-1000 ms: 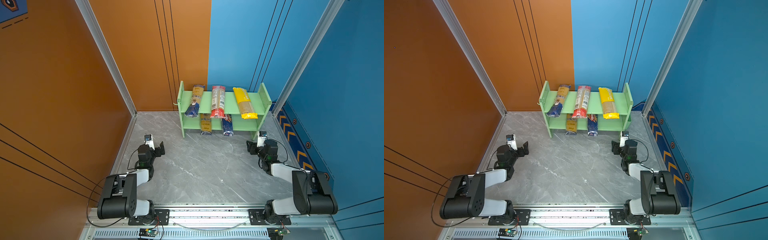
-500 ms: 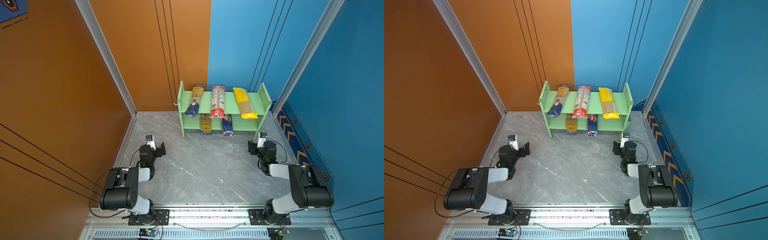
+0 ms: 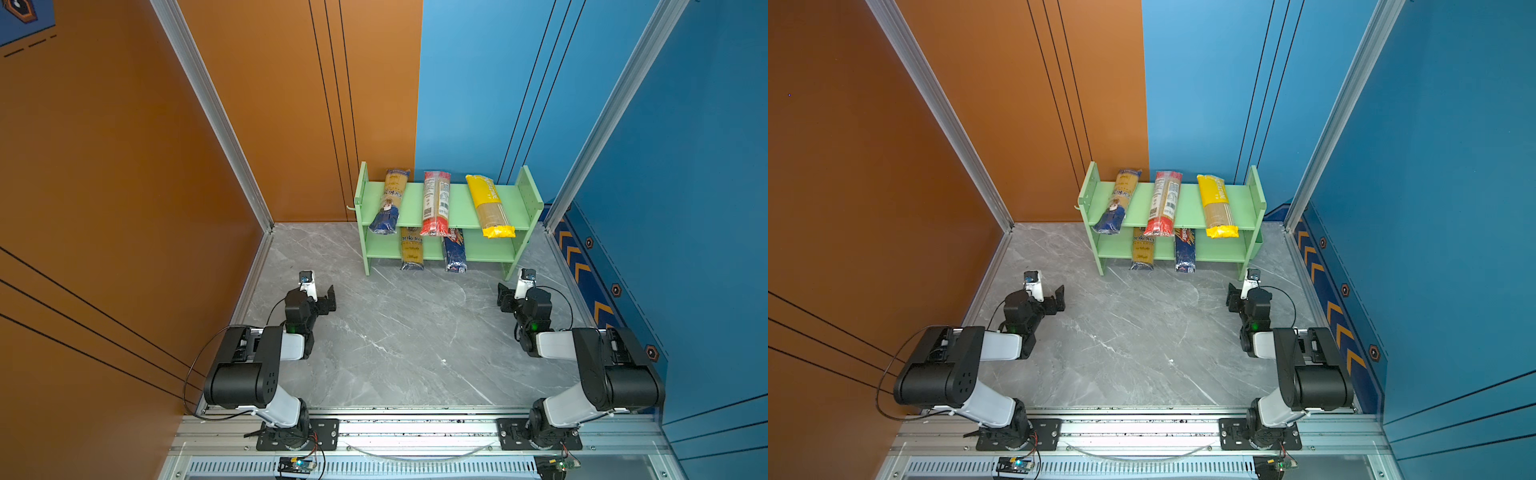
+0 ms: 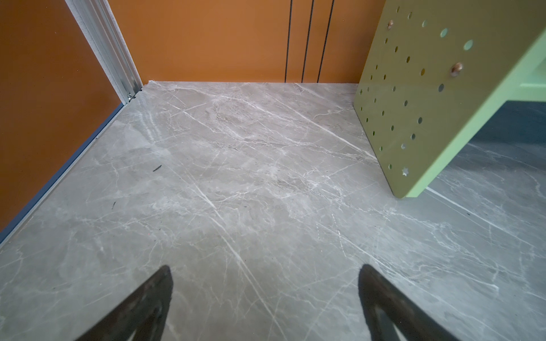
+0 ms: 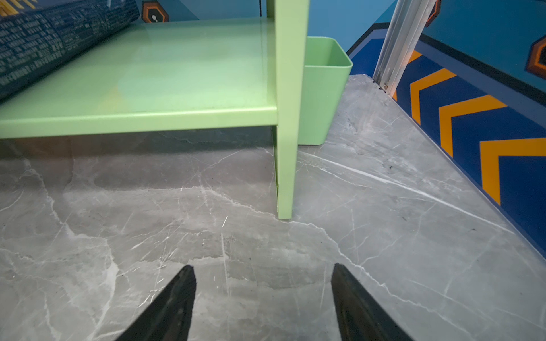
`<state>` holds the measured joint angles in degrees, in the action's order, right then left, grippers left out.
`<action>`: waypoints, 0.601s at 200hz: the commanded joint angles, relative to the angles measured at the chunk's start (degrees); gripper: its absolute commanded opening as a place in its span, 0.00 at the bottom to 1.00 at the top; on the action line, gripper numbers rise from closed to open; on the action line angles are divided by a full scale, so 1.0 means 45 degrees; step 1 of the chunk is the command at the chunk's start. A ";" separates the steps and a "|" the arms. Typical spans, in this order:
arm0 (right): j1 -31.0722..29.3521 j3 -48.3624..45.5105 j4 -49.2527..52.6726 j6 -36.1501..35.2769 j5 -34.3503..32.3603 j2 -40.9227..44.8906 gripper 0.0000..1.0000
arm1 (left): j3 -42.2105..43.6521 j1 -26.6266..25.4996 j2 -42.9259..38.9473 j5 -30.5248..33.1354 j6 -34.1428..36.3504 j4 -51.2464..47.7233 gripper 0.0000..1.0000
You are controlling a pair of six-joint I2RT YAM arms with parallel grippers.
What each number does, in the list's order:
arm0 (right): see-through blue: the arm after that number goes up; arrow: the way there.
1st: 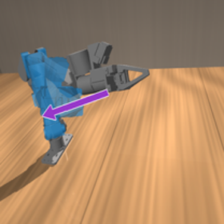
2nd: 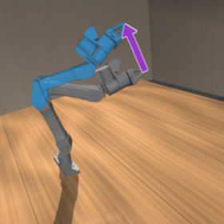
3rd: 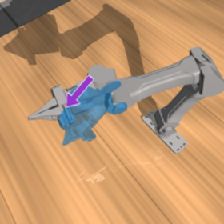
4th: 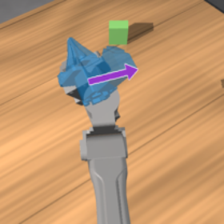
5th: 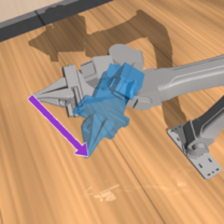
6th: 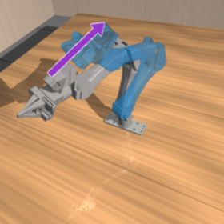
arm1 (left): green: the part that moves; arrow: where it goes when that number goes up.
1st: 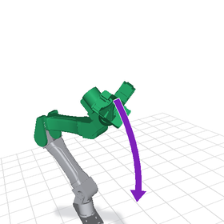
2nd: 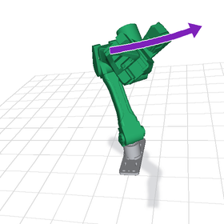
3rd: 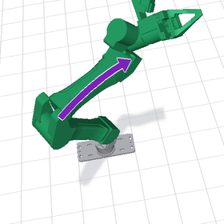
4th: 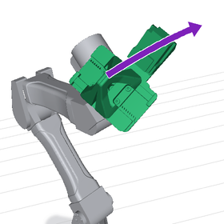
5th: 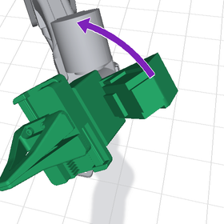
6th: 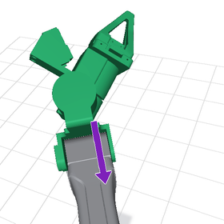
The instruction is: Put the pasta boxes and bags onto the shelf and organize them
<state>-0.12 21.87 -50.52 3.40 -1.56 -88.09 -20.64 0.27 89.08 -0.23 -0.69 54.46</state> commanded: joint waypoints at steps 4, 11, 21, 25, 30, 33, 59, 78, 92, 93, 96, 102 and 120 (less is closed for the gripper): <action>-0.0091 -0.0099 -0.0336 0.0003 -0.0322 -0.0111 0.73 | -0.0169 -0.0275 0.0127 0.0445 0.0618 -0.0166 0.98; -0.0090 -0.0094 -0.0321 0.0026 -0.0319 -0.0111 0.75 | -0.0196 -0.0257 0.0126 0.0484 0.0581 -0.0262 0.98; -0.0090 -0.0094 -0.0330 0.0011 -0.0319 -0.0111 0.80 | -0.0266 -0.0229 0.0140 0.0520 0.0544 -0.0360 0.98; -0.0090 -0.0094 -0.0329 0.0024 -0.0302 -0.0111 0.82 | -0.0256 -0.0218 0.0131 0.0500 0.0522 -0.0362 0.98; -0.0090 -0.0104 -0.0326 0.0026 -0.0314 -0.0111 0.83 | -0.0264 -0.0217 0.0138 0.0495 0.0519 -0.0363 0.98; -0.0090 -0.0095 -0.0322 0.0026 -0.0319 -0.0111 0.85 | -0.0260 -0.0217 0.0145 0.0500 0.0523 -0.0363 0.98; -0.0081 -0.0094 -0.0326 0.0013 -0.0306 -0.0111 0.93 | -0.0282 -0.0197 0.0146 0.0500 0.0494 -0.0383 0.98; -0.0071 -0.0094 -0.0299 0.0026 -0.0299 -0.0111 0.97 | -0.0290 -0.0140 0.0146 0.0462 0.0436 -0.0402 0.98; -0.0071 -0.0094 -0.0309 0.0026 -0.0317 -0.0111 0.99 | -0.0313 -0.0149 0.0146 0.0461 0.0436 -0.0402 0.98; -0.0071 -0.0094 -0.0302 0.0026 -0.0307 -0.0111 0.99 | -0.0304 -0.0144 0.0146 0.0461 0.0441 -0.0402 0.98; -0.0076 -0.0094 -0.0297 0.0026 -0.0308 -0.0111 0.99 | -0.0296 -0.0139 0.0146 0.0461 0.0445 -0.0402 0.98; -0.0071 -0.0094 -0.0296 0.0021 -0.0314 -0.0111 1.00 | -0.0311 -0.0139 0.0137 0.0461 0.0437 -0.0402 0.98; -0.0071 -0.0093 -0.0306 0.0026 -0.0316 -0.0111 1.00 | -0.0305 -0.0141 0.0131 0.0468 0.0441 -0.0399 0.98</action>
<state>-0.10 21.87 -51.11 3.40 -1.83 -88.09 -21.06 -0.56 89.10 0.86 0.67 53.32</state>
